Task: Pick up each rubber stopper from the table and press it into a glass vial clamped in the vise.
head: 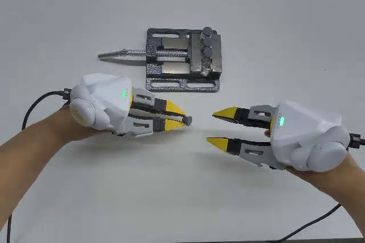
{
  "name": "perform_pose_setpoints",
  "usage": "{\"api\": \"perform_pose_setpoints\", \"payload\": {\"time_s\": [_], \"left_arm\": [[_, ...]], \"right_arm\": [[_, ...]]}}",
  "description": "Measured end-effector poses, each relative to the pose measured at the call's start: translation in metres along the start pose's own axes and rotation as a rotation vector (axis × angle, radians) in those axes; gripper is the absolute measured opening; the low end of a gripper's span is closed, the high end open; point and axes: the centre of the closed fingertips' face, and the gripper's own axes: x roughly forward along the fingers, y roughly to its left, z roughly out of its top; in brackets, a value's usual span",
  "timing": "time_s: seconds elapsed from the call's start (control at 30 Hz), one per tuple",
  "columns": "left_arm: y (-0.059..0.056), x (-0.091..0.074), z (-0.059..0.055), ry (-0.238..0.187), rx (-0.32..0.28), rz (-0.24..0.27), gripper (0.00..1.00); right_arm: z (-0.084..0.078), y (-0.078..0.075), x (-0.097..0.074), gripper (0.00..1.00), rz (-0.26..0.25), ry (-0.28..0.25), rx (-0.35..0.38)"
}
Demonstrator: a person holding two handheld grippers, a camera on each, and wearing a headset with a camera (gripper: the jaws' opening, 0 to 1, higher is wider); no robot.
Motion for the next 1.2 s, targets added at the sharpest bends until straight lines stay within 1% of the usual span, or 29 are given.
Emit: {"api": "perform_pose_setpoints", "payload": {"time_s": [0.13, 0.2, 0.4, 0.5, 0.67, 0.97, 1.2], "left_arm": [[0.002, -0.001, 0.007, -0.027, -0.016, 0.005, 0.03], [0.002, -0.001, 0.011, -0.047, -0.032, 0.007, 0.03], [0.002, -0.001, 0.021, -0.083, -0.052, 0.009, 0.03], [0.003, -0.003, 0.027, -0.112, -0.072, 0.012, 0.03], [0.006, -0.004, 0.032, -0.137, -0.089, 0.019, 0.03], [0.006, -0.002, 0.035, -0.150, -0.107, 0.010, 0.03], [0.006, -0.001, 0.041, -0.163, -0.118, 0.005, 0.03]], "right_arm": [[0.006, -0.004, 0.001, 0.24, 0.001, 0.005, -0.028], [0.009, -0.006, 0.001, 0.24, 0.001, 0.008, -0.042], [0.015, -0.010, 0.002, 0.23, 0.005, 0.014, -0.078], [0.018, -0.012, 0.003, 0.22, 0.010, 0.018, -0.097], [0.020, -0.012, 0.005, 0.21, 0.019, 0.023, -0.121], [0.023, -0.015, 0.008, 0.20, 0.020, 0.032, -0.160], [0.023, -0.015, 0.010, 0.18, 0.026, 0.042, -0.188]]}}
